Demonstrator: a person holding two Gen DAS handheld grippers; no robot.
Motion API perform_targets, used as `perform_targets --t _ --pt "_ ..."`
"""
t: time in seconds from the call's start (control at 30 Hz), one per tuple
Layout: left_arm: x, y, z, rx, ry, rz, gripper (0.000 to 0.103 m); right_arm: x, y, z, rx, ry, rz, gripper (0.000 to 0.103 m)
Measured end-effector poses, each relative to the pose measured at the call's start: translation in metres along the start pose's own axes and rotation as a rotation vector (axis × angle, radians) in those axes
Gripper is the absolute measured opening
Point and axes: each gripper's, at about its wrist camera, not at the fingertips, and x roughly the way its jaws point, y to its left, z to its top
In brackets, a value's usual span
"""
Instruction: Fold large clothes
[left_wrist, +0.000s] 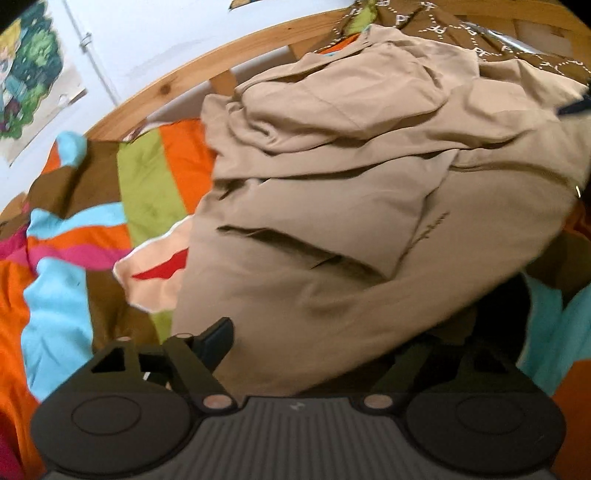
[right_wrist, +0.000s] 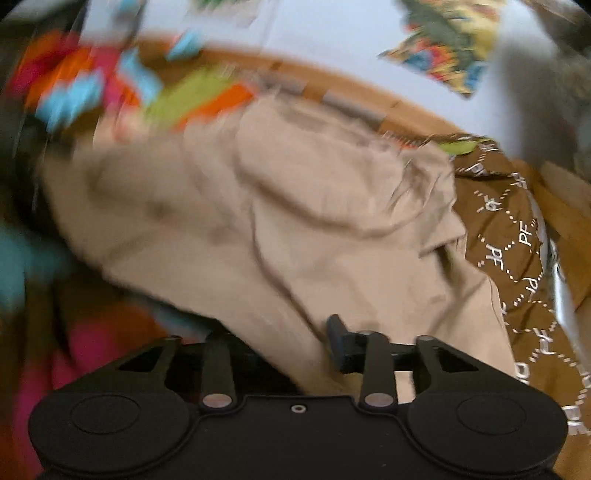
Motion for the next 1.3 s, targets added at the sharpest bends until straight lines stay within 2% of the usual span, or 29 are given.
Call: perform_targets --t 0.07,0.2,0.27,0.3,0.33,0.37,0.4,0.43,0.47,0.5,0.53,0.6,0.63,0.7,0.83,1.0,1.13,1.2,1.3 --pt "0.0 0.006 -0.001 -0.008 -0.007 -0.007 0.074 -0.003 0.003 -0.011 -0.097 0.057 -0.049 0.046" --pt "0.0 0.001 0.0 0.04 -0.015 0.011 0.075 -0.014 -0.001 -0.031 -0.213 0.081 -0.185 0.071" --pt "0.002 -0.001 -0.001 0.066 -0.024 0.023 0.076 -0.014 -0.005 -0.039 -0.224 0.074 -0.238 0.071" --pt "0.003 0.0 -0.002 0.068 -0.027 0.026 0.076 -0.012 -0.008 -0.042 -0.199 0.07 -0.245 0.065" --pt "0.005 0.0 -0.002 0.064 -0.027 0.031 0.075 -0.009 -0.011 -0.043 -0.181 0.072 -0.246 0.045" --pt "0.007 0.0 -0.002 0.059 -0.026 0.039 0.072 -0.007 -0.012 -0.044 -0.18 0.081 -0.254 0.035" --pt "0.008 0.0 -0.002 0.057 -0.025 0.049 0.064 -0.006 -0.012 -0.044 -0.178 0.079 -0.245 0.024" --pt "0.009 0.001 -0.001 0.055 -0.019 0.06 0.062 -0.008 -0.011 -0.043 -0.17 0.076 -0.231 0.013" --pt "0.011 0.002 0.001 0.046 -0.012 0.066 0.062 -0.007 -0.011 -0.04 -0.164 0.086 -0.22 0.009" --pt "0.011 0.004 0.002 0.025 -0.006 0.065 0.057 -0.007 -0.009 -0.036 -0.16 0.101 -0.216 0.007" --pt "0.012 0.007 0.003 0.004 0.0 0.053 0.042 -0.008 -0.008 -0.034 -0.159 0.105 -0.218 0.007" --pt "0.012 0.014 0.007 -0.039 0.016 0.01 0.023 -0.012 -0.009 -0.027 -0.144 0.106 -0.229 0.005" --pt "0.009 0.016 0.009 -0.058 0.013 0.013 0.008 -0.016 -0.01 -0.024 -0.125 0.101 -0.236 0.004" --pt "0.0 0.02 0.012 -0.09 -0.01 0.022 0.005 -0.028 -0.012 -0.017 -0.085 0.079 -0.258 0.002" --pt "-0.037 0.03 0.014 -0.13 -0.106 0.022 0.002 -0.063 -0.014 -0.002 -0.045 0.012 -0.292 0.001" --pt "-0.089 0.046 0.013 -0.173 -0.17 -0.021 0.002 -0.123 -0.011 0.004 -0.001 -0.056 -0.288 0.001" --pt "-0.129 0.059 0.005 -0.178 -0.18 -0.059 0.002 -0.171 -0.005 0.009 -0.001 -0.089 -0.267 0.001" --pt "-0.137 0.066 0.004 -0.189 -0.166 -0.081 0.002 -0.177 -0.008 0.015 -0.002 -0.089 -0.249 0.001" --pt "-0.129 0.075 0.016 -0.227 -0.136 -0.12 0.003 -0.166 -0.019 0.028 0.022 -0.094 -0.226 0.001"
